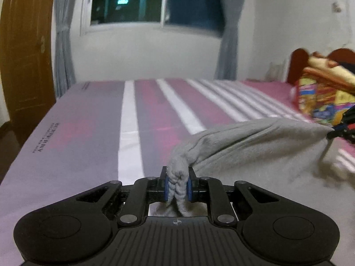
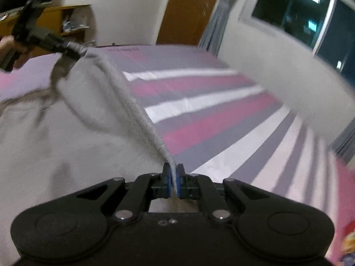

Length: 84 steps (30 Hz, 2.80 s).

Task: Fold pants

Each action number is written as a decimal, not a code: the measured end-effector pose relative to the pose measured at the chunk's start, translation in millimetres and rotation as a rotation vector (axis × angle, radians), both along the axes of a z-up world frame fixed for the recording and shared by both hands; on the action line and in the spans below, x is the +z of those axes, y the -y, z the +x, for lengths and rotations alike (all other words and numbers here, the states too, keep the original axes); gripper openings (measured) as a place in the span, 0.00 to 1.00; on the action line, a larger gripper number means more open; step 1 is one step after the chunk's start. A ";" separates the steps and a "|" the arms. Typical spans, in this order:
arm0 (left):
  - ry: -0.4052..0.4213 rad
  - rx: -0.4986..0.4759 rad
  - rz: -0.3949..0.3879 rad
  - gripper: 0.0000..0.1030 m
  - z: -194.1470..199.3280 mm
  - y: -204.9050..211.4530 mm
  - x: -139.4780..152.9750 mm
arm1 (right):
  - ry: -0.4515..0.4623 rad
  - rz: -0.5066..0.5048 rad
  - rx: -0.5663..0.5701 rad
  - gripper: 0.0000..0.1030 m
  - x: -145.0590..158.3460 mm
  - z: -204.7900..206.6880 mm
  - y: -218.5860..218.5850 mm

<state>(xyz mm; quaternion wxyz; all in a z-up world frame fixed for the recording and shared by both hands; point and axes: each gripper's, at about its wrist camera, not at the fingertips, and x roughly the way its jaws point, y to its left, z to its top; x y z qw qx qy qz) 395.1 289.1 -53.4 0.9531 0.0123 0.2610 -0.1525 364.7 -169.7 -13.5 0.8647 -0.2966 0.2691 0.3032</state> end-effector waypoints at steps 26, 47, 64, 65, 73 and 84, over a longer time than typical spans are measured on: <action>-0.380 0.418 -0.631 0.56 -200.0 -25.9 -133.9 | -0.597 1.025 -0.851 0.54 -138.4 -186.1 135.0; -0.155 0.308 -0.591 0.24 -115.9 -24.5 -37.8 | -0.282 1.099 -0.668 0.06 -76.1 -206.3 130.2; -0.400 0.437 -0.494 0.58 -118.4 -19.9 -99.6 | -0.407 1.026 -0.995 0.42 -149.4 -226.7 179.2; -0.401 0.440 -0.477 0.59 -117.8 -17.5 -100.0 | -0.385 1.030 -1.033 0.42 -148.6 -226.8 194.9; -0.440 0.469 -0.282 0.59 -102.3 7.7 -102.5 | -0.341 0.995 -1.181 0.24 -149.6 -181.4 270.3; -0.453 0.441 -0.199 0.58 -103.8 12.5 -97.5 | -0.299 0.902 -1.237 0.09 -155.2 -242.3 277.1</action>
